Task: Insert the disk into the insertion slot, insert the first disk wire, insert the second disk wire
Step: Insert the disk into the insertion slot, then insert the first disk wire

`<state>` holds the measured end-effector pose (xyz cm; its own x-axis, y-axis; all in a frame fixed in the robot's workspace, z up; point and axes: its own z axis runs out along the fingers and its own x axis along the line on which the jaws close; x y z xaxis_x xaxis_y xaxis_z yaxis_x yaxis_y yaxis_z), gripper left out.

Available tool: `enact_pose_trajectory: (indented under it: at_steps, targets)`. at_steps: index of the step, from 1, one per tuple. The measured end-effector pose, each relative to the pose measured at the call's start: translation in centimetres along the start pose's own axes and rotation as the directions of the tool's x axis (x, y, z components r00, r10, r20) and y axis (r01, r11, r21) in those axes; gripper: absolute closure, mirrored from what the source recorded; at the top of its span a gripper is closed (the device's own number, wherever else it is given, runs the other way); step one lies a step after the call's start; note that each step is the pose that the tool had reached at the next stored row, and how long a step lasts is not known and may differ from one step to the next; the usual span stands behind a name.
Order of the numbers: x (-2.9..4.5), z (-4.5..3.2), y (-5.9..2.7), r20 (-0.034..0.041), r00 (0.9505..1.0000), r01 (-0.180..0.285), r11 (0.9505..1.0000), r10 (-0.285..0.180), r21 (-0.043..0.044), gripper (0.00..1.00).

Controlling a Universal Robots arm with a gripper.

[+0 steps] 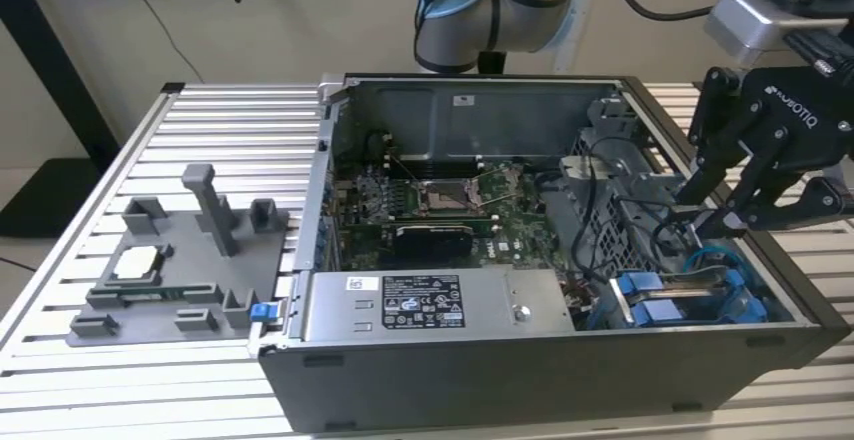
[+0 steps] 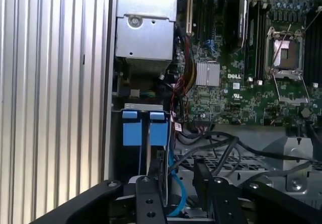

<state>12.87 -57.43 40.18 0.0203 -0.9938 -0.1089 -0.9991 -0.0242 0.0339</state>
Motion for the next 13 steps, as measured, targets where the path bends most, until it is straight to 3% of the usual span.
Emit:
enact_pose_trajectory:
  at_steps: [2, 8, 13]
  targets:
    - [-0.02, 0.08, 0.11, 0.0029, 1.0, 0.002, 0.9998, -0.002, 0.0194, 0.0]
    - [-0.03, 0.16, 0.11, 0.0079, 1.0, 0.003, 0.9997, -0.003, 0.024, 0.0]
    - [-0.07, 0.52, 0.15, 0.01, 0.9999, 0.006, 0.9986, -0.006, 0.0534, 0.0]
